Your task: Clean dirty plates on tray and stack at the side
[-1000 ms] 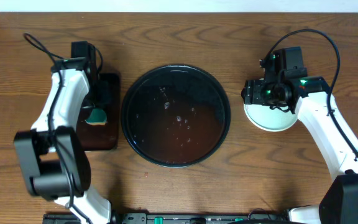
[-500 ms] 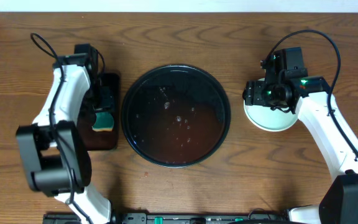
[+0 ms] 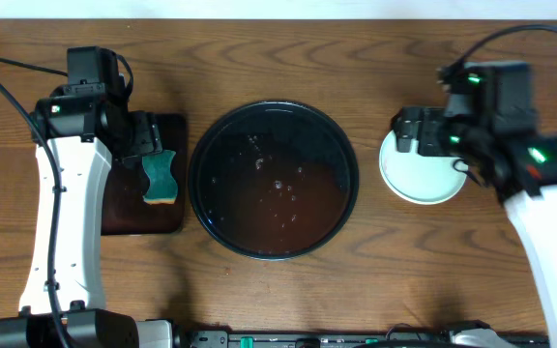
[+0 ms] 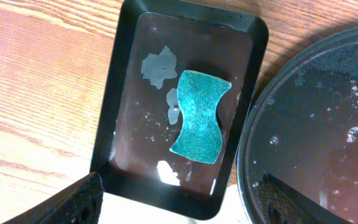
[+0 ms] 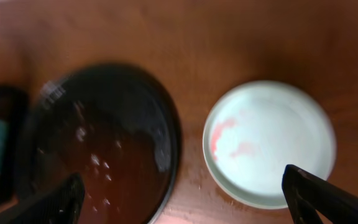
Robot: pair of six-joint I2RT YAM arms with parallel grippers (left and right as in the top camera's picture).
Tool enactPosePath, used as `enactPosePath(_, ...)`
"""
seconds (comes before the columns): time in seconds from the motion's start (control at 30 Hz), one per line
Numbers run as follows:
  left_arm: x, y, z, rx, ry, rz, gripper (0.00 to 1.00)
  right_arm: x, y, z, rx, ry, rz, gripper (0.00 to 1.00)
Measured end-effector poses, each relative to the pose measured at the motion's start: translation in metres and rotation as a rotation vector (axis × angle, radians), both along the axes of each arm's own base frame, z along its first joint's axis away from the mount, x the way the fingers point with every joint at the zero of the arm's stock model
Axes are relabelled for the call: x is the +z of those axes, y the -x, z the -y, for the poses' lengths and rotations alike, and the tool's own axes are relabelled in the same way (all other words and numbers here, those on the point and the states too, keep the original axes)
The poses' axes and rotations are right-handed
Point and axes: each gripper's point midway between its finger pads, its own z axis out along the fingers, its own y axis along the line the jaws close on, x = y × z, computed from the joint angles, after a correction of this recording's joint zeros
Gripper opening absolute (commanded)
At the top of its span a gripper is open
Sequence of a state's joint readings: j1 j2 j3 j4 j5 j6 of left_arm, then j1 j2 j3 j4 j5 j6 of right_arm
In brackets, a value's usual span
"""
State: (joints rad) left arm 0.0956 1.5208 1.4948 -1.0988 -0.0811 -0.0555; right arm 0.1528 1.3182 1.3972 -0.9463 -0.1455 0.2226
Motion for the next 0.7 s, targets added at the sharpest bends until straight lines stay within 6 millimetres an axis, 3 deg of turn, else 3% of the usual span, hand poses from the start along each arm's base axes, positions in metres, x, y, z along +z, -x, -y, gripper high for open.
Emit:
enactPosePath(0.13,0.000,0.000,0.000,0.000,0.001,-0.001,0.80,0.059,0.029,0.006,-0.008,-0.020,0.180,0.99)
enactPosePath(0.33,0.000,0.000,0.000,0.000,0.000,-0.001,0.80,0.104,0.068,0.013,-0.012,-0.041,0.332,0.99)
enactPosePath(0.53,0.000,0.000,0.000,0.000,0.000,-0.001,0.80,0.125,0.092,0.026,-0.053,-0.023,0.424,0.99)
enactPosePath(0.7,0.000,0.000,0.000,0.000,0.000,-0.001,0.80,0.124,0.104,0.043,-0.121,0.030,0.426,0.99)
